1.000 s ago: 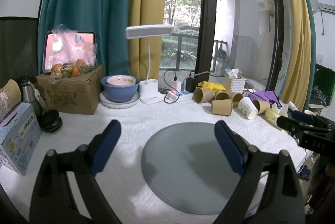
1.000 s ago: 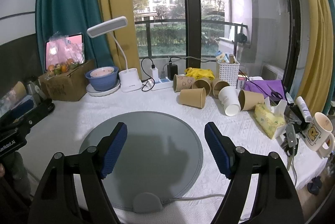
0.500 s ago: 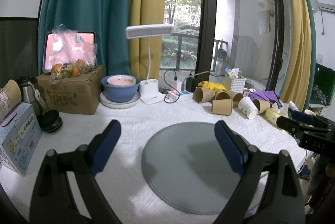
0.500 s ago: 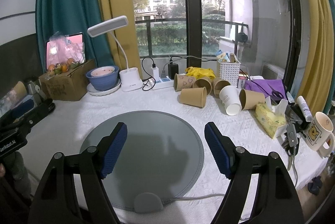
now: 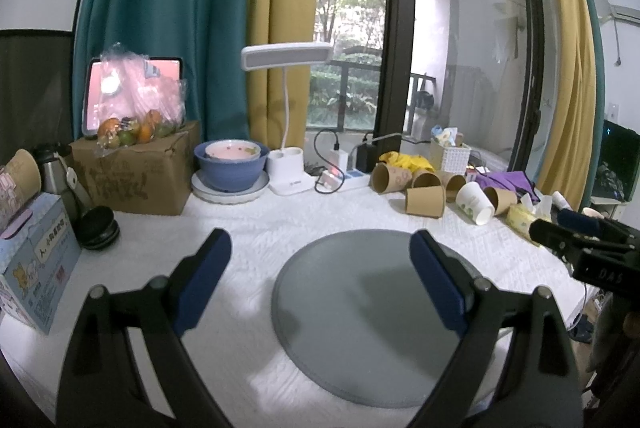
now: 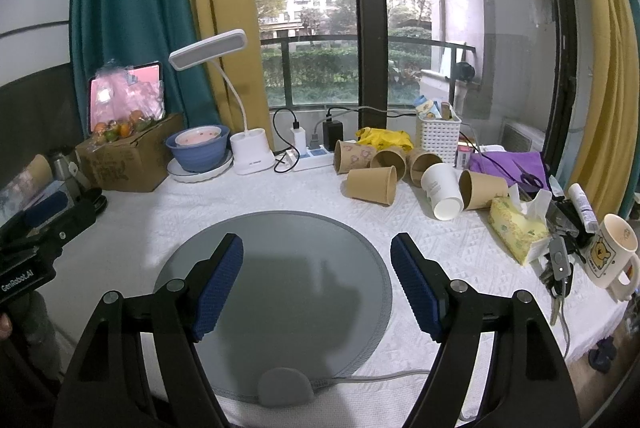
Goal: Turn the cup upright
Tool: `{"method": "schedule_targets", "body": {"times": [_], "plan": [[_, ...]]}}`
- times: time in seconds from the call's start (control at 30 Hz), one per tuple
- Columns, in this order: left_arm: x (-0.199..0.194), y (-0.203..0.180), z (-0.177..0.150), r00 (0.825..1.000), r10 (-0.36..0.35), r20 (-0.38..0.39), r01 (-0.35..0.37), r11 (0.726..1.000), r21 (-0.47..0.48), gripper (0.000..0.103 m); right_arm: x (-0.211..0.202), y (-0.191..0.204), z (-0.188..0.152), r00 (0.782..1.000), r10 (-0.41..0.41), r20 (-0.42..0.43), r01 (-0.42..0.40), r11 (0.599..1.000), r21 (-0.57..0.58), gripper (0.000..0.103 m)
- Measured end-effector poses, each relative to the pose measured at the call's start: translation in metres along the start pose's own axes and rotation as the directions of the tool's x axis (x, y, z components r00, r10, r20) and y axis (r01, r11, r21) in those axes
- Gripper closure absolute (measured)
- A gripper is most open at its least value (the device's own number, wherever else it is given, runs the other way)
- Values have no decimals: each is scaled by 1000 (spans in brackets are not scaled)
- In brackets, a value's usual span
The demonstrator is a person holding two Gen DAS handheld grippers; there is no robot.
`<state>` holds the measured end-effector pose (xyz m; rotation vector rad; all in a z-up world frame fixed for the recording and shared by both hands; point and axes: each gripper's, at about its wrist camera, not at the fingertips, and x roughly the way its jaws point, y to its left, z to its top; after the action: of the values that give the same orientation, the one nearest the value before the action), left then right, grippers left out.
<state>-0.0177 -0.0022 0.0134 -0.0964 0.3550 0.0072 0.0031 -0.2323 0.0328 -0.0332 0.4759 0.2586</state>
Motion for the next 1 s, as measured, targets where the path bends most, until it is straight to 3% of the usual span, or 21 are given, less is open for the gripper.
{"method": "schedule_targets", "body": {"times": [1.0], "plan": [[9,6,-5,1000,4,-27,-5,1000,-28,11,4,9,-2,1000,7,-7,-7,1000,-6,24]]}}
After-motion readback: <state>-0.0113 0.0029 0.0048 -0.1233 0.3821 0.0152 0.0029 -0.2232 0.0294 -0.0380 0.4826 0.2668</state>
